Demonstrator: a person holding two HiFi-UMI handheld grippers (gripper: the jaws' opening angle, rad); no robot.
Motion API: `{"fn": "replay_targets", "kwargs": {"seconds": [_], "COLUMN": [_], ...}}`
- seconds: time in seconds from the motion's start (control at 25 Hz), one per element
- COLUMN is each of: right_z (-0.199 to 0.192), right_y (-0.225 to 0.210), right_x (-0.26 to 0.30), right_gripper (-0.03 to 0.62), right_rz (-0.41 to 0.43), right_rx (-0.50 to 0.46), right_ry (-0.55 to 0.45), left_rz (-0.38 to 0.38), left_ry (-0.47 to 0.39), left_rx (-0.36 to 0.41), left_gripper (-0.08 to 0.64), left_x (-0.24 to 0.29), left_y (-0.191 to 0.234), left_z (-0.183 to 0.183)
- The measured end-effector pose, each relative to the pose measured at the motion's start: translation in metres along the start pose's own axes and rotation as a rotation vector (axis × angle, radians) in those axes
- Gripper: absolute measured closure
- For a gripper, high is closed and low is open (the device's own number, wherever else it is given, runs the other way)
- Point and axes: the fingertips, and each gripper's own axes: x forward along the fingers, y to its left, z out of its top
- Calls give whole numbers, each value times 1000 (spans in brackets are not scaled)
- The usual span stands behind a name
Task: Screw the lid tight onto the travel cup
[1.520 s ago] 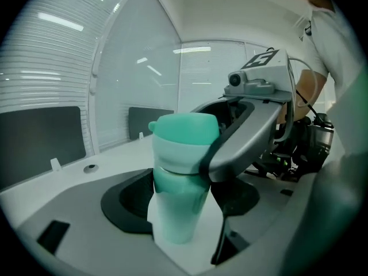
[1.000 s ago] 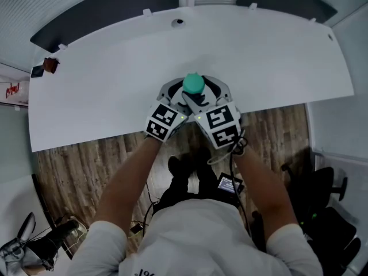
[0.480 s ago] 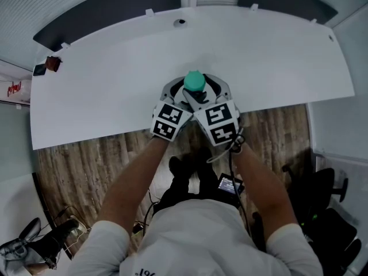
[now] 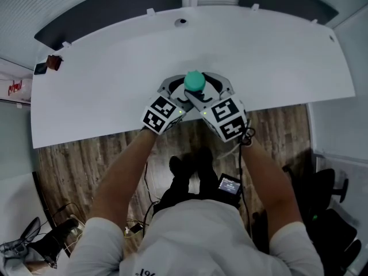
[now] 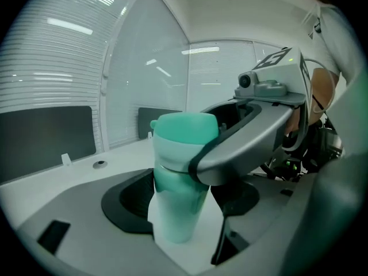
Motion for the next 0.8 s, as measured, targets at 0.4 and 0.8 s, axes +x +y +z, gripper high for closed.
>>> {"fn": "replay_targets", "kwargs": {"seconds": [0.4, 0.8], "right_z": [0, 0], "right_y": [-2, -3], "right_x": [2, 2], "right_gripper": [293, 293], "right_rz": [-128, -154], "right_rx": [49, 61], "right_ry": [-10, -14], "left_rz": [151, 176], "left_ry": [-52, -41], "left_rx": [-79, -82], "left_gripper": [244, 244], "left_x": [-2, -2], "left_y": [5, 5], "left_z": [2, 1]}}
